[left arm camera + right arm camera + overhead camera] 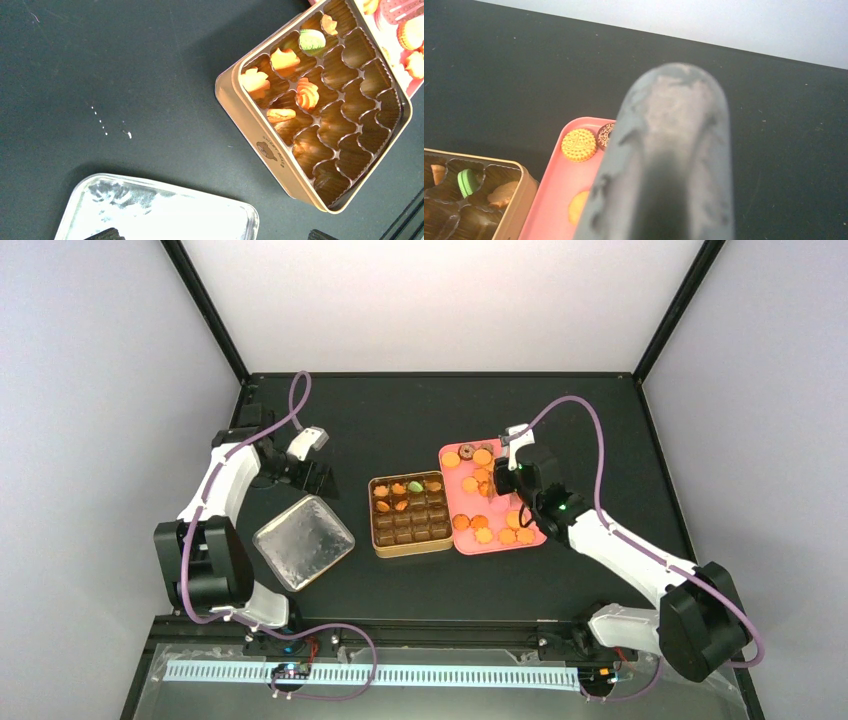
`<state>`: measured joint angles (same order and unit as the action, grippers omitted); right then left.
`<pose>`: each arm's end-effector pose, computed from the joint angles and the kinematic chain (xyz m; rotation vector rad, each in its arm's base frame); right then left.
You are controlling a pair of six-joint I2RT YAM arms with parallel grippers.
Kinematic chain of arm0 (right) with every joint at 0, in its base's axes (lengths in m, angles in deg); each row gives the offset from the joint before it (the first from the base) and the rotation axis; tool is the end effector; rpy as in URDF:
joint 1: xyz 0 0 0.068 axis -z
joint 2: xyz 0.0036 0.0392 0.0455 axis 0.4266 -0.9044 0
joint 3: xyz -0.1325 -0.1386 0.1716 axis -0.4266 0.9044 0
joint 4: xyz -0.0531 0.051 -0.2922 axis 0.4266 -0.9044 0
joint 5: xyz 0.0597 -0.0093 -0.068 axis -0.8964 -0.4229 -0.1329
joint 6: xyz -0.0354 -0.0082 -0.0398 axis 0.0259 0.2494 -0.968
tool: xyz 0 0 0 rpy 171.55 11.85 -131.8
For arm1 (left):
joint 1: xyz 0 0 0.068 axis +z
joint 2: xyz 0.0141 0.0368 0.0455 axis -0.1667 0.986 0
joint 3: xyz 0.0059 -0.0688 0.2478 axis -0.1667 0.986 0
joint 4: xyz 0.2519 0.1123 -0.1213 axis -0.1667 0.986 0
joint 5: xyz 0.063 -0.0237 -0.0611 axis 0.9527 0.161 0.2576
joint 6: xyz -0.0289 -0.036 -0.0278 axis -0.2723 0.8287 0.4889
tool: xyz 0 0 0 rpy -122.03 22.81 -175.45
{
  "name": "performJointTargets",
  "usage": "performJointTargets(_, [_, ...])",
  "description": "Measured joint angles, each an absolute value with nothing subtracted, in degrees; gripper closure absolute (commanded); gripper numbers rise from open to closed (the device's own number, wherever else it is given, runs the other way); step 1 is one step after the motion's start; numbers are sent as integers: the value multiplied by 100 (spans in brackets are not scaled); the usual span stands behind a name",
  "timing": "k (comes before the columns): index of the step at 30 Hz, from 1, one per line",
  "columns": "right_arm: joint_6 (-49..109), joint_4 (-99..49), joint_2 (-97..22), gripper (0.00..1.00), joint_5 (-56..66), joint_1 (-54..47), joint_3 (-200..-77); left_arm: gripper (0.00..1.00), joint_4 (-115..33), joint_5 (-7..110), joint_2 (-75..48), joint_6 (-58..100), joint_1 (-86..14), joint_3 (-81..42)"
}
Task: Pack the cookies
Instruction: Pick up the fake cookies from the plate.
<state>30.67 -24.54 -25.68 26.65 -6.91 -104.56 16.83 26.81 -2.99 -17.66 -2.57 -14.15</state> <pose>0.2675 0.1579 0.2126 -0.2832 2.0286 0.1777 0.3197 0.0200 0.2232 0.5602 2.5957 -0.6434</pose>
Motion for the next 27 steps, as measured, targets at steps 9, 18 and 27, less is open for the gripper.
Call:
performJointTargets(9, [3056,-2202,-2861,61,2689,-691,-10389,1,1686,2687,-306,-1781,-257,-1415])
performJointTargets(18, [3107,-1807,-2891,61,2497,-691,-10209,1,1686,2696,-321,-1799,-257,-1415])
performJointTargets(27, [3203,-1754,-2885,75,2346,-691,-10187,1,1686,2696,-321,-1799,-257,-1415])
